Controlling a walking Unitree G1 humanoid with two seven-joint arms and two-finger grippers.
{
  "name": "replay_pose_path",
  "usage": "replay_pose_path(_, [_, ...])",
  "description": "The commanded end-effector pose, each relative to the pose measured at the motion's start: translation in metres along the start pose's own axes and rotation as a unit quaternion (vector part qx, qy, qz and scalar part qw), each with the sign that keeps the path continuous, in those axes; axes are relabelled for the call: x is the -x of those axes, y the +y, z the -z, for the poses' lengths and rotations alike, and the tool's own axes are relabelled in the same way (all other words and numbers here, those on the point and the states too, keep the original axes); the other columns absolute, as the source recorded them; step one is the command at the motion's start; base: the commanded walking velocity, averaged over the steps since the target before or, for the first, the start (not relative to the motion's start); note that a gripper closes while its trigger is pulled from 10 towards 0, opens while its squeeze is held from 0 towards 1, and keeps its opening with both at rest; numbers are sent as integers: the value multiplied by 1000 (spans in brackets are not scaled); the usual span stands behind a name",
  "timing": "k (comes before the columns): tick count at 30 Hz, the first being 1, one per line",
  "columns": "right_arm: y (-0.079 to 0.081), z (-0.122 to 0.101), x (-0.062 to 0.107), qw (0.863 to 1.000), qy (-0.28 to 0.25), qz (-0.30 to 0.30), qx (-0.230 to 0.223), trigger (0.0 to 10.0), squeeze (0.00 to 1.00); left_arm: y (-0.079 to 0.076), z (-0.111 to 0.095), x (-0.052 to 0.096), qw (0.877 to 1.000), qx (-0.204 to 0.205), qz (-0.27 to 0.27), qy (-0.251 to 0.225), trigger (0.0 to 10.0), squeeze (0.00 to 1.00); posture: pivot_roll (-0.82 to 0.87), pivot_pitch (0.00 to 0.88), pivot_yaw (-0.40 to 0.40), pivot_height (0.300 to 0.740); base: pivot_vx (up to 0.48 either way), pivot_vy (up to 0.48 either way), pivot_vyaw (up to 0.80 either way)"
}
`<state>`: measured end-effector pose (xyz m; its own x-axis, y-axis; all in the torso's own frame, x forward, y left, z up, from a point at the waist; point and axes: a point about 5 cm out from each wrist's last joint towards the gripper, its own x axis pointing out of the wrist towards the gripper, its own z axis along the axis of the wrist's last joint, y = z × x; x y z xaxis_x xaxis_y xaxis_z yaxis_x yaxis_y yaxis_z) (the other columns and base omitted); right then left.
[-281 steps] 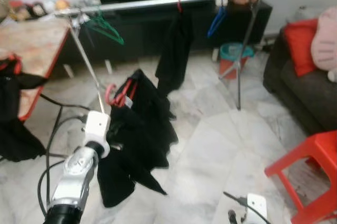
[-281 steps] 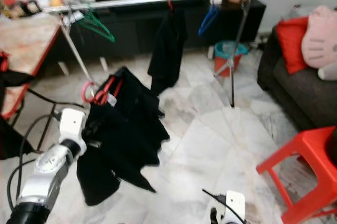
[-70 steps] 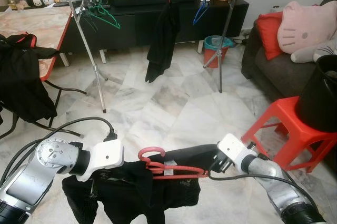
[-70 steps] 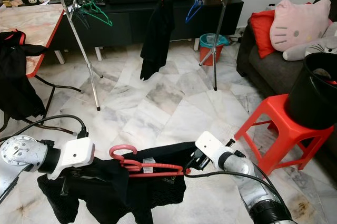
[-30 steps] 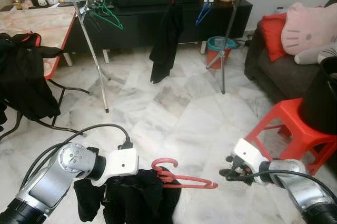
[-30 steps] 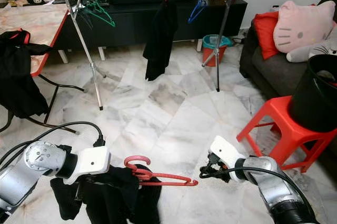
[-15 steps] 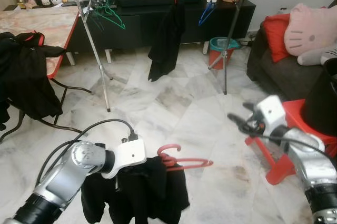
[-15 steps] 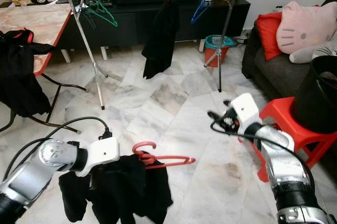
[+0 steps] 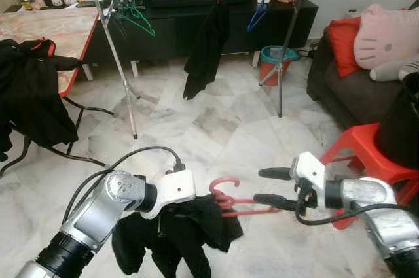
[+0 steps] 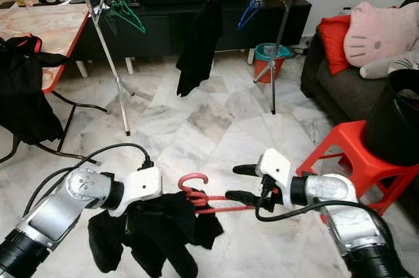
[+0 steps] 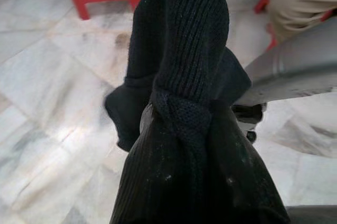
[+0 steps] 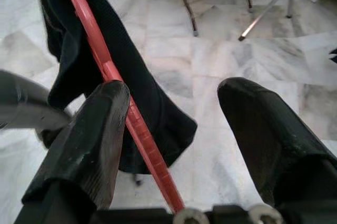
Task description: Hang hanger
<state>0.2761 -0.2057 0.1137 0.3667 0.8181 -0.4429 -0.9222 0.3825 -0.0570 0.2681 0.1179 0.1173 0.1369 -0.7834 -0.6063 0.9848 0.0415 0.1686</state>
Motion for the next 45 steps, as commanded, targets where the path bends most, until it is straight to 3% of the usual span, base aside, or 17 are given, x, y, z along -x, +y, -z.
replay_pose_path(1, [-3, -5, 2, 1000, 11, -12, 12, 10000, 0, 5, -8, 3, 1000, -20, 15, -4, 10000, 0, -103, 0, -15, 732, 0, 0, 0])
replay_pose_path(7, [-4, -12, -3, 998, 22, -53, 25, 10000, 0, 7, -12, 1, 998, -16, 57, -16, 10000, 0, -104, 0, -9, 732, 0, 0, 0])
replay_pose_path(21, [8, -25, -28, 987, 53, -133, 69, 10000, 0, 17, -21, 4, 998, -29, 55, -11, 10000, 0, -94, 0, 22, 732, 0, 0, 0])
replay_pose_path(33, [4, -30, -41, 990, 37, -111, 84, 10000, 0, 20, -28, 4, 998, -34, 56, -17, 10000, 0, -83, 0, 29, 732, 0, 0, 0])
replay_pose_path(34, [4, -30, -42, 989, 35, -114, 83, 4039, 0, 21, -28, 4, 998, -34, 53, -17, 10000, 0, -80, 0, 29, 732, 0, 0, 0])
replay_pose_path(35, [5, -30, -43, 989, 33, -115, 82, 1686, 0, 21, -28, 5, 998, -34, 51, -16, 10000, 0, -80, 0, 29, 732, 0, 0, 0])
replay_pose_path(36, [5, -30, -43, 989, 33, -115, 82, 1686, 0, 21, -28, 5, 998, -34, 51, -16, 10000, 0, -80, 0, 29, 732, 0, 0, 0])
replay_pose_path(37, [5, -29, -43, 989, 37, -116, 83, 0, 0, 21, -28, 5, 998, -33, 51, -16, 10000, 0, -80, 0, 27, 732, 0, 0, 0])
replay_pose_path(40, [4, -27, -45, 989, 47, -113, 86, 0, 0, 21, -27, 6, 998, -32, 51, -16, 10000, 0, -79, 0, 26, 732, 0, 0, 0])
replay_pose_path(41, [4, -25, -46, 989, 52, -109, 88, 4863, 0, 21, -27, 6, 998, -32, 51, -15, 10000, 0, -78, 0, 26, 732, 0, 0, 0])
replay_pose_path(42, [4, -25, -46, 989, 52, -109, 88, 4863, 0, 21, -27, 6, 998, -32, 51, -15, 10000, 0, -78, 0, 26, 732, 0, 0, 0])
replay_pose_path(43, [3, -24, -46, 988, 58, -109, 89, 10000, 0, 20, -27, 6, 998, -31, 51, -14, 10000, 0, -78, 1, 26, 732, 0, 0, 0])
replay_pose_path(45, [5, -23, -47, 988, 61, -114, 88, 10000, 0, 21, -27, 6, 998, -31, 50, -15, 10000, 0, -78, 1, 26, 732, 0, 0, 0])
